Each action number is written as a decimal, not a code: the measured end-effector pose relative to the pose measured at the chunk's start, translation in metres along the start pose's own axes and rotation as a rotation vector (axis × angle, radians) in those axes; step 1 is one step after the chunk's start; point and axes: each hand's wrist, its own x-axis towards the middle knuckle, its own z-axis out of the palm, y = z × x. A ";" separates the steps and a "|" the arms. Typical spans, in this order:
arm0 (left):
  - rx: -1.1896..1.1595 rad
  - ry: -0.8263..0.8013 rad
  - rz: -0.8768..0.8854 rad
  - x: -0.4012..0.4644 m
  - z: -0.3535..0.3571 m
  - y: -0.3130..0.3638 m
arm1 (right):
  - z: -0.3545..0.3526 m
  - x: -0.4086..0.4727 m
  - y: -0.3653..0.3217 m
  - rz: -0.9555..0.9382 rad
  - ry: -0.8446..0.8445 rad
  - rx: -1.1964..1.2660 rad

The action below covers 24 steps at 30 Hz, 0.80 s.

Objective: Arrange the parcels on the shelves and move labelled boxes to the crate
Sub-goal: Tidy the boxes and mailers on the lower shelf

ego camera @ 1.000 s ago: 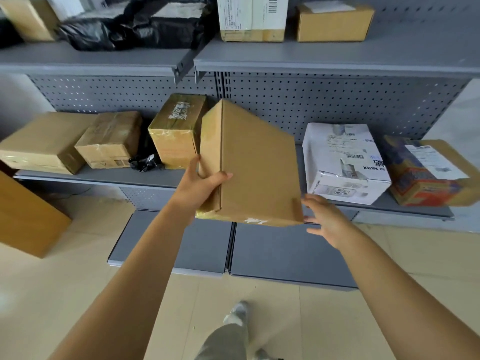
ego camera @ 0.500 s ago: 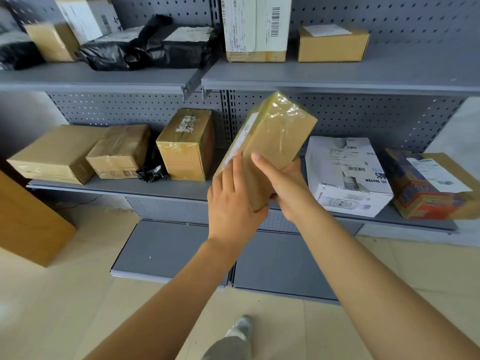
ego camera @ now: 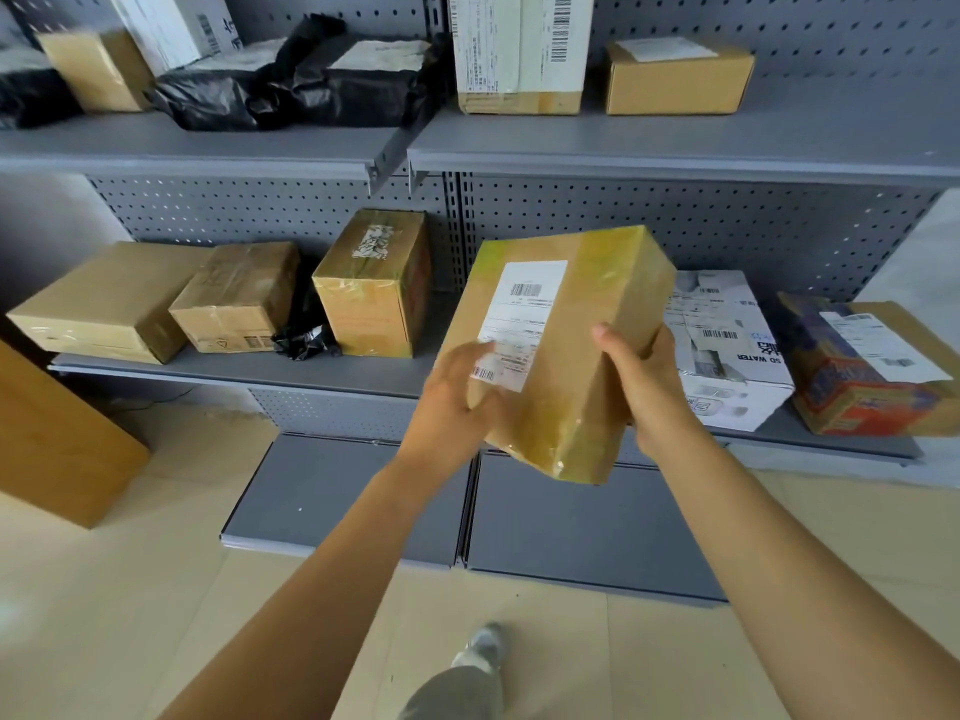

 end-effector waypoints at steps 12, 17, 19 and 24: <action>-0.647 -0.186 -0.868 0.011 -0.051 -0.074 | -0.032 0.001 0.026 0.237 -0.279 0.195; -0.762 -0.405 -0.800 -0.003 -0.056 -0.089 | -0.031 0.000 0.020 0.253 -0.322 0.166; -0.826 -0.382 -0.780 -0.001 -0.056 -0.097 | -0.027 0.006 0.020 0.268 -0.316 0.140; -0.805 -0.260 -0.828 0.021 -0.053 -0.105 | -0.022 0.027 0.032 0.362 -0.234 0.037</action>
